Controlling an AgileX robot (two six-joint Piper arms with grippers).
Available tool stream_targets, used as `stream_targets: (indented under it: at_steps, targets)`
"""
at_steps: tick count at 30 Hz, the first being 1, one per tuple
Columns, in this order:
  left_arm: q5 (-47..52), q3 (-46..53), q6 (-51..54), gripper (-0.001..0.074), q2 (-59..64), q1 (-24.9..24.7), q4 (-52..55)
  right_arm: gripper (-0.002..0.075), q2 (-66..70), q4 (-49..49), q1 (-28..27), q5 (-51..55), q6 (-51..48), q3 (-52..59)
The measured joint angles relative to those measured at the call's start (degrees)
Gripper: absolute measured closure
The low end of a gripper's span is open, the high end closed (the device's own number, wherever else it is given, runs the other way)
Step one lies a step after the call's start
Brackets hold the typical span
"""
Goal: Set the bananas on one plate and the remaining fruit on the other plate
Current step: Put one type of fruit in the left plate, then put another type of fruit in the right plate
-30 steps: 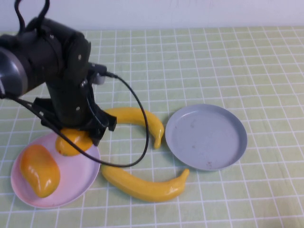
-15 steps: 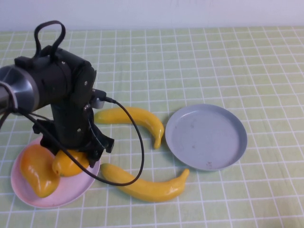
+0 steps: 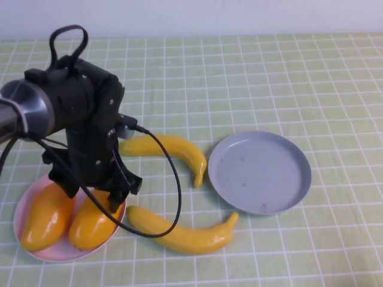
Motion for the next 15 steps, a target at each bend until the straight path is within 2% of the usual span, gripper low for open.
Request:
stream_targets:
  at_steps: [2,4,9,11,15]
  targets:
    - [0.00,-0.18,0.13,0.0181,-1.29,0.00,-0.39,0.0741,0.00,0.00,0.00,0.00,0.00,0.00]
    - [0.14,-0.27,0.28,0.0267,-3.50,0.00,-0.43,0.0741,0.00,0.00,0.00,0.00,0.00,0.00]
    - [0.40,-0.27,0.46,0.0623,-11.95,0.00,-0.43,0.0741,0.00,0.00,0.00,0.00,0.00,0.00]
    - [-0.07,0.96,0.32,0.0686,-16.57,0.00,-0.43,0.0741,0.00,0.00,0.00,0.00,0.00,0.00]
    - [-6.05,7.28,-0.05,0.0722,-27.47,0.00,-1.03,0.0741,0.00,0.00,0.00,0.00,0.00,0.00]
